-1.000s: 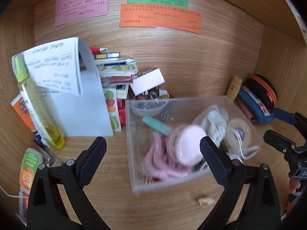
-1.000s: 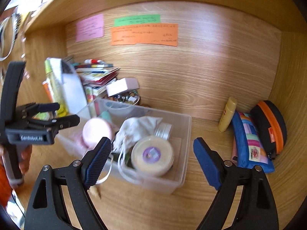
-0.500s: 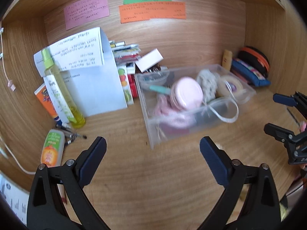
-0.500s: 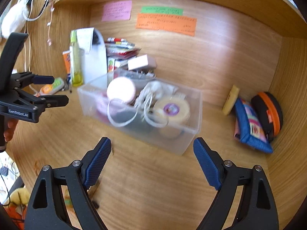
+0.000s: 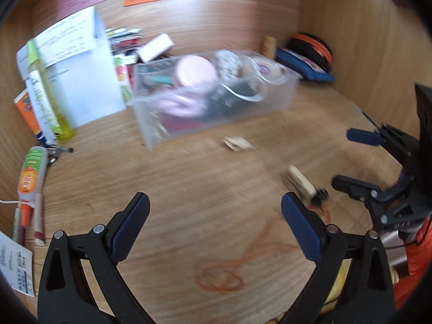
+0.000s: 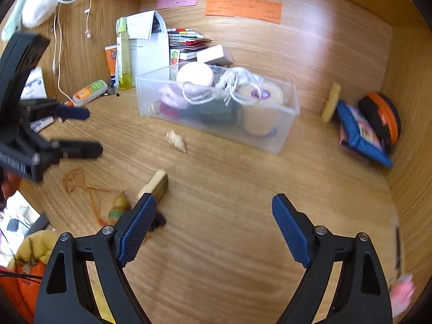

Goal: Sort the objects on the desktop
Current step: 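Withdraw both open tools from the bin, then grasp the black hair clip with the right tool while the left approaches the gourd, then grasp the green-yellow gourd with the left tool while the right lifts the clip, then carry the gourd and hair clip over the clear bin, then open the left tool to drop the gourd while the right drops the clip, then withdraw both open tools toward the shell and beige block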

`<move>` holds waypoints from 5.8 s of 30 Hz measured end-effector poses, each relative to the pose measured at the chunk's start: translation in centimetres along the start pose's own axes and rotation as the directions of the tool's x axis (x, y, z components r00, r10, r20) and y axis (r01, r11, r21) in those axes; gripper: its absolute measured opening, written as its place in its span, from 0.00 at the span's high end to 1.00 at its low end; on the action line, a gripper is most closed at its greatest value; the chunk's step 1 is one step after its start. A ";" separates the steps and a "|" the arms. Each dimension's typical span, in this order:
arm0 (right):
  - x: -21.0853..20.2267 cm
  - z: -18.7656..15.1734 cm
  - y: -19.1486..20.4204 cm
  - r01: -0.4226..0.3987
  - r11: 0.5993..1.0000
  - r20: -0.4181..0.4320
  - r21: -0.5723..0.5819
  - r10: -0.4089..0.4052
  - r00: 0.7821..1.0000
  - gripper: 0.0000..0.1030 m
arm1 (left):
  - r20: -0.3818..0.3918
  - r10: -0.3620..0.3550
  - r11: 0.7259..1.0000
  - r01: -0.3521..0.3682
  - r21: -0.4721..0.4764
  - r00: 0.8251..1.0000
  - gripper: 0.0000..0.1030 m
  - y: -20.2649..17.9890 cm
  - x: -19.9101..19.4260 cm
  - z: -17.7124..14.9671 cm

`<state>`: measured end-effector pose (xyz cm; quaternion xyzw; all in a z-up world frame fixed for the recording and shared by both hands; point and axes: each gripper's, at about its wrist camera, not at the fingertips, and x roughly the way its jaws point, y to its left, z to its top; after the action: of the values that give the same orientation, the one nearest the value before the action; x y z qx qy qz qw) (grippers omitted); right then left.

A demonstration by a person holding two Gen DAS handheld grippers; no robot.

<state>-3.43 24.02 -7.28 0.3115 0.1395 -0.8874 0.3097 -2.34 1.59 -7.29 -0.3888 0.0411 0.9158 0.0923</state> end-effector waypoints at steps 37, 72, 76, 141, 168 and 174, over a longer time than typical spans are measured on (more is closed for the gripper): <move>0.6 -0.9 0.2 -0.155 0.988 -0.045 0.008 0.155 0.987 0.87 | -0.017 -0.117 0.981 0.118 0.155 0.993 0.20 -6.1 2.6 -1.7; -0.4 3.3 -2.7 -0.136 0.989 0.024 0.061 0.135 0.991 0.87 | 0.137 -0.040 0.999 0.043 -0.020 0.990 0.59 -0.3 -0.3 0.3; -0.4 4.9 -3.1 -0.128 0.990 0.043 0.051 0.126 0.991 0.87 | 0.167 0.002 0.999 0.007 -0.053 0.986 0.59 1.3 -0.7 1.2; 7.6 11.8 -7.6 0.061 0.998 0.063 0.004 -0.061 0.996 0.79 | 0.149 0.124 0.990 -0.111 -0.092 0.981 0.57 7.2 7.4 10.9; 5.4 12.0 -8.7 0.061 0.995 0.122 0.084 -0.071 0.990 0.24 | 0.188 0.132 0.988 -0.115 -0.102 0.973 0.04 7.1 5.0 10.8; 3.9 11.3 -7.6 0.037 0.997 0.114 0.066 -0.045 0.992 0.24 | 0.164 0.159 0.984 -0.144 -0.102 0.974 0.04 6.9 3.4 9.5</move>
<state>-15.93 23.13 -0.71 0.2663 0.0995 -0.9141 0.2890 -12.76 -3.32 -3.14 -0.3080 0.0215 0.9511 0.0079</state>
